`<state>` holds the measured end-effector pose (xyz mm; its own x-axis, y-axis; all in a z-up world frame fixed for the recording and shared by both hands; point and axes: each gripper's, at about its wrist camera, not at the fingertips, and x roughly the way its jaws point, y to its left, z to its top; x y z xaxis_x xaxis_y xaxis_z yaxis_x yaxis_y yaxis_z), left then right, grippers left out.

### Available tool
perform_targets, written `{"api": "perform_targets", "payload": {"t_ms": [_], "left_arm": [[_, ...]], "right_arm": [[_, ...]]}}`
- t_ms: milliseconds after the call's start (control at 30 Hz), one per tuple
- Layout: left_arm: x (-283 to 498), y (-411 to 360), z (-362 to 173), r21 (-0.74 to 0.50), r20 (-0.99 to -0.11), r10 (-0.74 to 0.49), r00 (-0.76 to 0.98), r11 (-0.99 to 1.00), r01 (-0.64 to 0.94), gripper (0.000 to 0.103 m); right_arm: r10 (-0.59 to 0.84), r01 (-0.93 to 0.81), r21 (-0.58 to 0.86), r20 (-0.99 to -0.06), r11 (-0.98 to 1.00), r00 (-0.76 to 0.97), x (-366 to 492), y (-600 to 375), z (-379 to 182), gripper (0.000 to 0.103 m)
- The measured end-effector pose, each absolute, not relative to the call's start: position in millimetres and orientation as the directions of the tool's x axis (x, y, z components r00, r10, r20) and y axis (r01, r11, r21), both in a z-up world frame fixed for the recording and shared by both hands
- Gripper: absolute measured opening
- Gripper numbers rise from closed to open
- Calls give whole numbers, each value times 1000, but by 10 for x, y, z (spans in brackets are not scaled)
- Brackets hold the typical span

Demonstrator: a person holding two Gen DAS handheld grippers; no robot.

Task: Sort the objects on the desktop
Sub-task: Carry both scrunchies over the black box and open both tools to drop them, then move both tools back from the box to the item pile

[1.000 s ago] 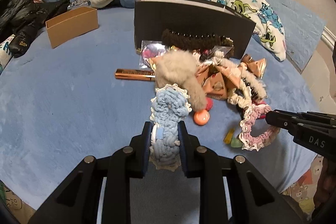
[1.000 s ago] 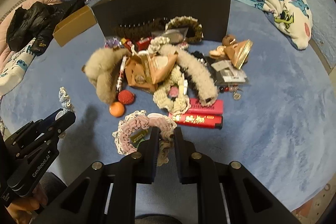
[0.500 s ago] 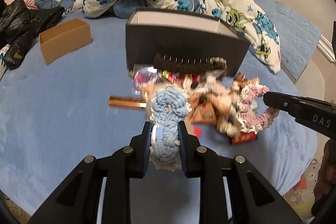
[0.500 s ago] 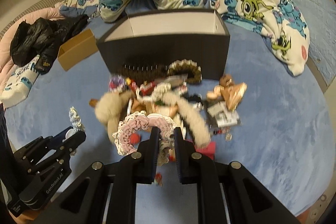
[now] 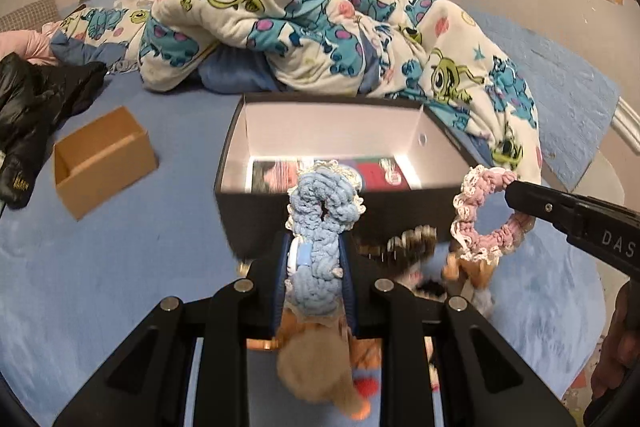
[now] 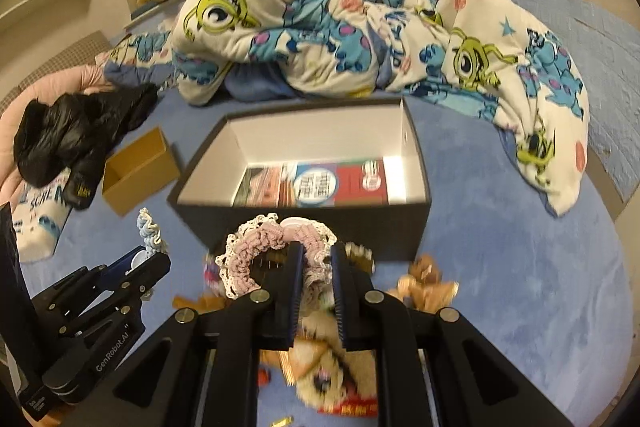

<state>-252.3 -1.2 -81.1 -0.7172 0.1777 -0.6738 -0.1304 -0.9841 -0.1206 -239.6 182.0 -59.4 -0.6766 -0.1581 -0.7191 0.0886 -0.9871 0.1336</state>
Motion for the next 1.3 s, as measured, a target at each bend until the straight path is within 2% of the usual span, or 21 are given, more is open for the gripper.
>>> {"api": "perform_targets", "payload": {"t_ms": [300, 567, 800, 1067, 1133, 1200, 1267, 1300], "left_arm": [[-3246, 116, -881, -86, -689, 181, -702, -982, -169, 24], [-3753, 168, -1299, -77, -721, 176, -670, -981, -175, 24], [-3902, 139, -1501, -88, -726, 180, -664, -982, -169, 24], [-3910, 147, -1507, -71, -719, 166, -674, -984, -166, 26], [-3912, 158, -1504, -62, -718, 161, -677, -984, -167, 34], [-3903, 168, -1494, -41, -714, 142, -685, -986, -162, 66], [-3871, 161, -1459, -35, -698, 140, -702, -986, -162, 74], [-3851, 155, -1438, -32, -685, 139, -715, -986, -161, 77]], "right_arm": [[-150, 79, 134, -701, -988, -697, -3008, 1833, -525, 14], [-129, 74, 108, -724, -991, -678, -3508, 1813, -870, 14], [-126, 83, 96, -752, -992, -646, -3699, 1760, -1216, 14], [-120, 74, 94, -751, -993, -649, -3750, 1776, -1276, 14], [-118, 69, 97, -748, -993, -653, -3751, 1786, -1267, 14], [-113, 62, 95, -741, -994, -662, -3748, 1791, -1251, 17], [-100, 53, 86, -734, -995, -672, -3748, 1791, -1233, 20], [-100, 50, 89, -728, -995, -678, -3741, 1796, -1218, 29]]}}
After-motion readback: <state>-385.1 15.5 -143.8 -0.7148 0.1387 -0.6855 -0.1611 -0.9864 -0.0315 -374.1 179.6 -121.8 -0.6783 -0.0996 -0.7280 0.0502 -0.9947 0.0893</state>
